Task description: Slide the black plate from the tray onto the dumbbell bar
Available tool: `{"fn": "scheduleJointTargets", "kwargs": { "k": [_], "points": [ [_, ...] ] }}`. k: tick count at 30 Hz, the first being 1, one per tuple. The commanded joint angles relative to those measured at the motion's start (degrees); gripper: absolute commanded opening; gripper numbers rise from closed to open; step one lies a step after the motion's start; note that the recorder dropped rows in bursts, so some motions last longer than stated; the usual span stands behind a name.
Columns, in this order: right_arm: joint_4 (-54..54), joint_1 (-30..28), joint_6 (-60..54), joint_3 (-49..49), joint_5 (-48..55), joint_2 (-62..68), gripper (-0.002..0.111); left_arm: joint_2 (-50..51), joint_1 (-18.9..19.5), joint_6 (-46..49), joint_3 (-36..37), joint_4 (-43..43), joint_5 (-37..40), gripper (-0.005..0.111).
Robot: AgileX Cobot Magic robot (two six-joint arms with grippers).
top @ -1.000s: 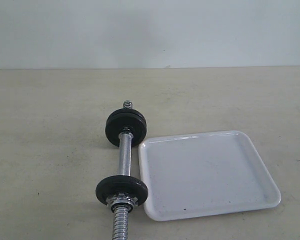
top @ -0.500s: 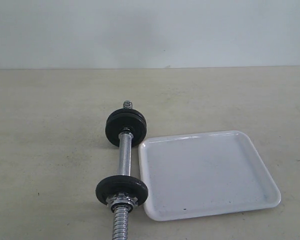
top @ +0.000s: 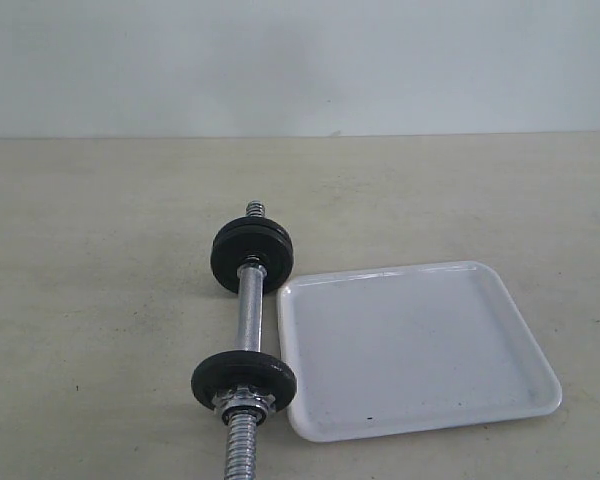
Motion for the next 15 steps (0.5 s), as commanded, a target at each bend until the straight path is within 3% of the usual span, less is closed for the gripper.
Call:
{"fn": "scheduleJointTargets", "kwargs": {
  "k": [1, 15],
  "points": [
    [-0.16, -0.2, 0.16, -0.05, -0.54, -0.25, 0.0, -0.14, 0.18, 0.17, 0.23, -0.46, -0.2, 0.004],
    [-0.16, -0.2, 0.16, -0.05, -0.18, -0.25, 0.0, -0.14, 0.18, 0.17, 0.23, -0.46, -0.2, 0.004]
  ]
}}
